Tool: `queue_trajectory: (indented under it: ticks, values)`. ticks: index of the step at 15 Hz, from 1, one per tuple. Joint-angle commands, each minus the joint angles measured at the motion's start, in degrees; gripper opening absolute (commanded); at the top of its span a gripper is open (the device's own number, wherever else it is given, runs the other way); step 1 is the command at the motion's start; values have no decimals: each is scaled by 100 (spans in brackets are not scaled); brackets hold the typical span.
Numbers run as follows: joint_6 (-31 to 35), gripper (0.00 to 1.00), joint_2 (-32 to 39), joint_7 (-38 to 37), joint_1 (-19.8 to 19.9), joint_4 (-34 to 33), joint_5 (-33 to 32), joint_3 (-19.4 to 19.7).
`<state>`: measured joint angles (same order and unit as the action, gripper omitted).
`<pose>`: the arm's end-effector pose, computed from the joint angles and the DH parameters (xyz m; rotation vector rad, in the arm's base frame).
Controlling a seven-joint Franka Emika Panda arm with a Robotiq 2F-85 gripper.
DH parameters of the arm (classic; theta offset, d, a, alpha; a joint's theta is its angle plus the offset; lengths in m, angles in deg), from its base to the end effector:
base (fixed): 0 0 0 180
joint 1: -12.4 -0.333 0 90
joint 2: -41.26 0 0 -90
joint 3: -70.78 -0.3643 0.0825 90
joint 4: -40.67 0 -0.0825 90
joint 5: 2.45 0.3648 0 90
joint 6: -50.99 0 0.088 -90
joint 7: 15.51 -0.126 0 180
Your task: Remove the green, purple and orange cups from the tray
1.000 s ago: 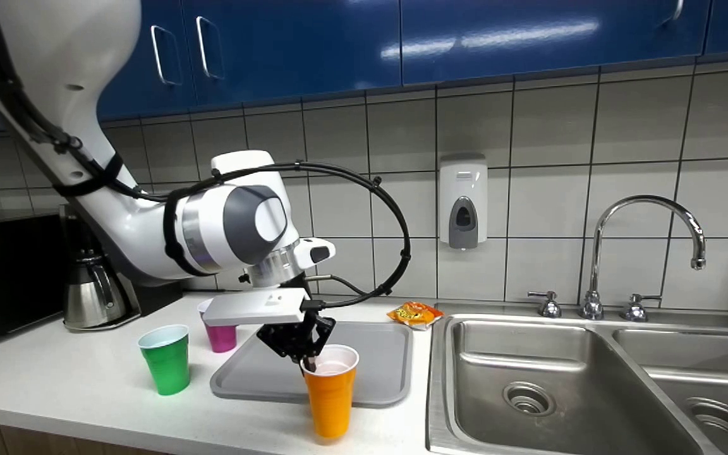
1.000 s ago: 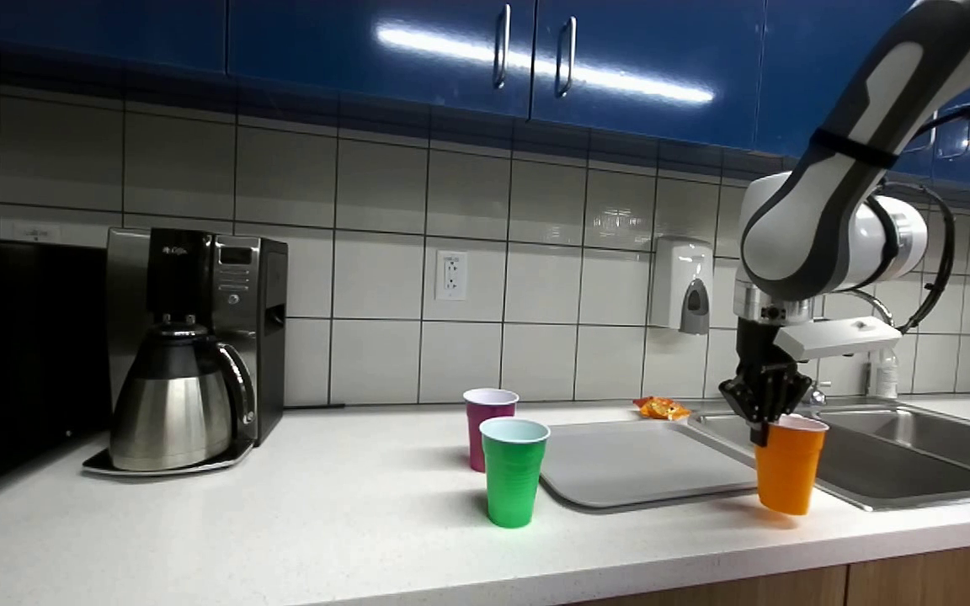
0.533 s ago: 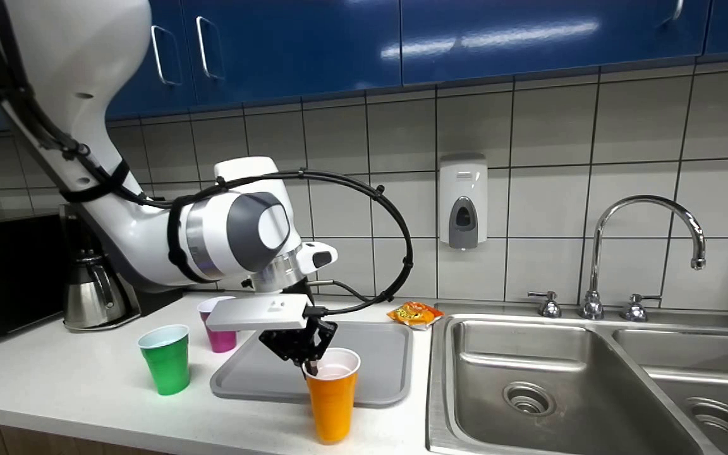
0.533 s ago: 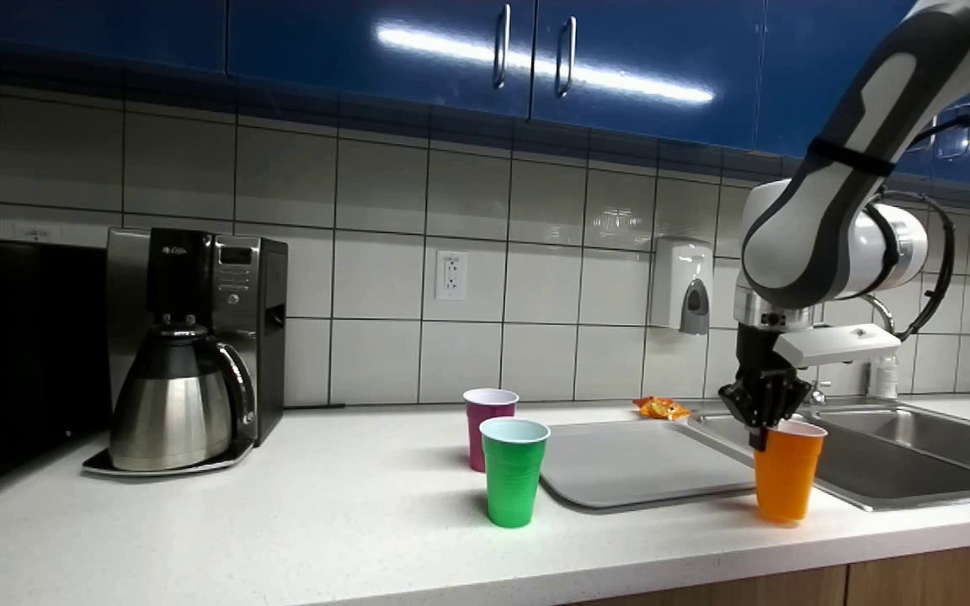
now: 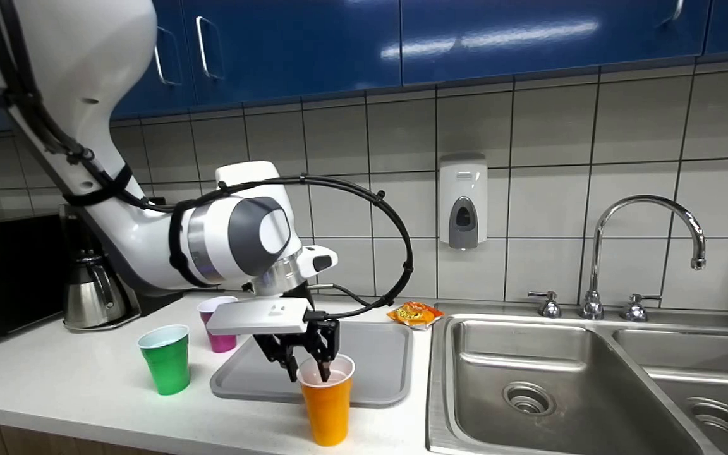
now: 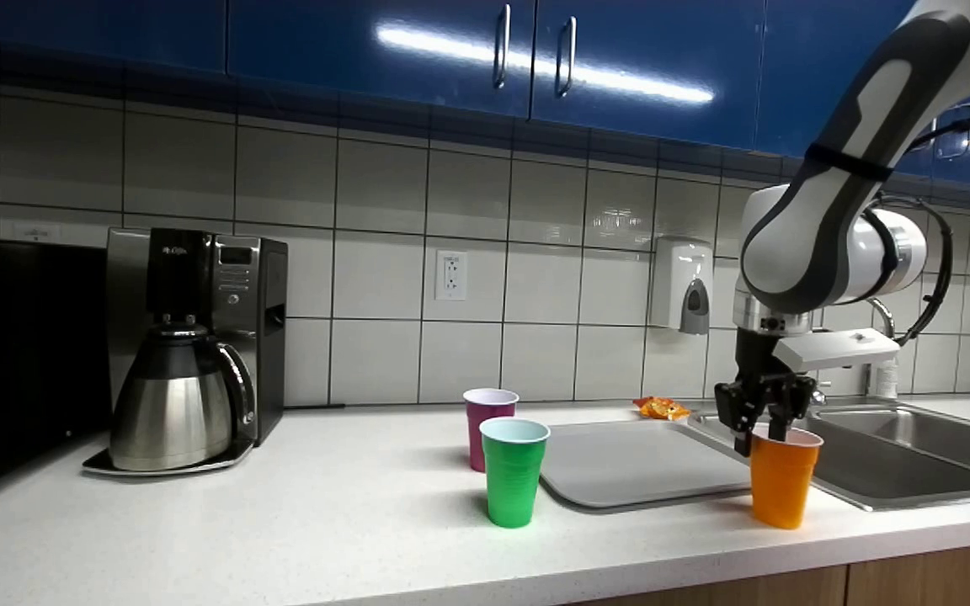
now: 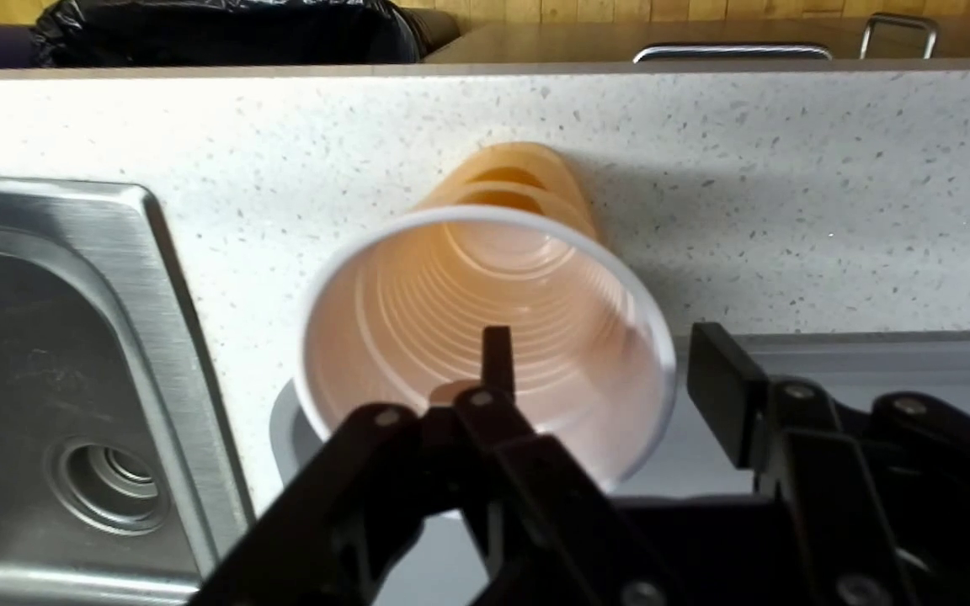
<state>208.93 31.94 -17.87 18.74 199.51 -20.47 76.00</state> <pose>0.3771 -0.0657 0.3206 2.9986 0.0605 0.2050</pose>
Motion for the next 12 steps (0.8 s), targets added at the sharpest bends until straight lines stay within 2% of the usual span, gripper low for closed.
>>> queue_trajectory:
  ticks: [1,3,12]
  values:
    - [57,88,-41,42,71,-3,93,-63]
    - [39,100,-83,52,66,14,121,-58]
    - [-180,100,-527,146,25,54,302,-75]
